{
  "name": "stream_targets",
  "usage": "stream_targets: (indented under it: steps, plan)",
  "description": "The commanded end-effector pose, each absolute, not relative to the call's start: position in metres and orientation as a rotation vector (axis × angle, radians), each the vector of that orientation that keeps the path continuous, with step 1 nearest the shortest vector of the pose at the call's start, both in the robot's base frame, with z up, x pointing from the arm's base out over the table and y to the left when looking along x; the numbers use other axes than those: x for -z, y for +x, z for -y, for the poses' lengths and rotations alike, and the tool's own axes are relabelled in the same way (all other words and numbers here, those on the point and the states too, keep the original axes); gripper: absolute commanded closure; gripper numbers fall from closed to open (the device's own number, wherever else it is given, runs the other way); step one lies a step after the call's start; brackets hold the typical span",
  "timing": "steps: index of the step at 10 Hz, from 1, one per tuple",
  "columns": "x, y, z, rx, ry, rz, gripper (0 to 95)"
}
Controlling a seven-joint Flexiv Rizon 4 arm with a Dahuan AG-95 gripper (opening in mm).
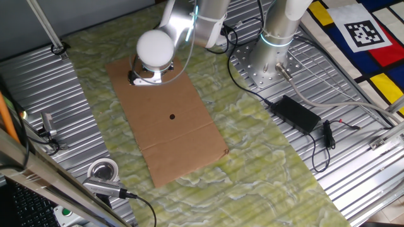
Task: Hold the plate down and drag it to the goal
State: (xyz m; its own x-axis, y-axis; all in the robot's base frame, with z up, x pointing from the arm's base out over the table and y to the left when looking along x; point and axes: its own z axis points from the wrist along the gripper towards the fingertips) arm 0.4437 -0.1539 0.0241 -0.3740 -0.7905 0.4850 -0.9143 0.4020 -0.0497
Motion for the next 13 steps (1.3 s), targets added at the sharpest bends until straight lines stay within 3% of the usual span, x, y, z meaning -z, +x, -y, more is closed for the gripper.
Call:
stream_targets:
  steps: [1,13]
  plan:
    - [-0.025,0.444,0.154,-0.435,1.466,2.289,95.0]
    - [-0.057,0.481,0.140,-0.417,1.373,2.376,95.0]
